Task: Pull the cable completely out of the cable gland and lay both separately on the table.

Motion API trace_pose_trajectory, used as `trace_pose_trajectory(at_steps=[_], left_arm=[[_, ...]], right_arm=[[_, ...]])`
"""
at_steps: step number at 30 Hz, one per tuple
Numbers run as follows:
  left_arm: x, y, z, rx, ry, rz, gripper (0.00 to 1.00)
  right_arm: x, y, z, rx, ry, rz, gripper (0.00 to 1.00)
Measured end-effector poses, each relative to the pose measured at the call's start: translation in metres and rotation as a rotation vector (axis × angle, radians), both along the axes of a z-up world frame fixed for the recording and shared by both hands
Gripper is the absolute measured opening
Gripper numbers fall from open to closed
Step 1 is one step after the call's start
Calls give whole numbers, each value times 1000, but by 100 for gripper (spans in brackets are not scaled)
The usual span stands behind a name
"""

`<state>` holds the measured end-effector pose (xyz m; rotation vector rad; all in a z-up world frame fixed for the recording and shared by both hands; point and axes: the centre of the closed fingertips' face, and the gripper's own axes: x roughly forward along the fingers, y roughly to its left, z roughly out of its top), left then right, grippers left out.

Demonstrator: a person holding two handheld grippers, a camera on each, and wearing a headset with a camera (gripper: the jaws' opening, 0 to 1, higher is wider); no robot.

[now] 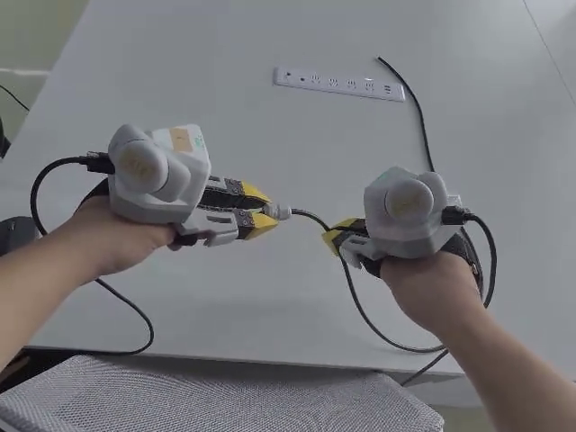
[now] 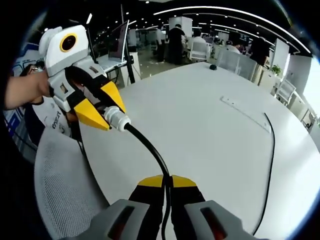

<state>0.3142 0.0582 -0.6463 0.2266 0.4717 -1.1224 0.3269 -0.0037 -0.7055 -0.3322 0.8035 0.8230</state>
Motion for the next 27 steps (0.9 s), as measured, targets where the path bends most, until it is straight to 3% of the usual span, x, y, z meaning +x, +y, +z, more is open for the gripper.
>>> trace_pose_trajectory(at_steps=[5,9,16,21,23,27], left_arm=[[2,1,1,-2,2,4,15],[4,3,1,-5,3,11,15],[5,6,-3,-2,14,15,15],[5,7,-5,6,15,14,15],[6,7,-5,5,15,15,15],[6,7,-5,4,16,14,15]], right_arm=[[2,0,3,-3,-28,11,0],[5,1,8,-28,-105,69,0],[0,8,11,-27,-127,108,2],[-3,26,30,-6,-202,175,15],[-5,36,39,13,-230,214,15],[-3,46,47,-79,-304,301,12]])
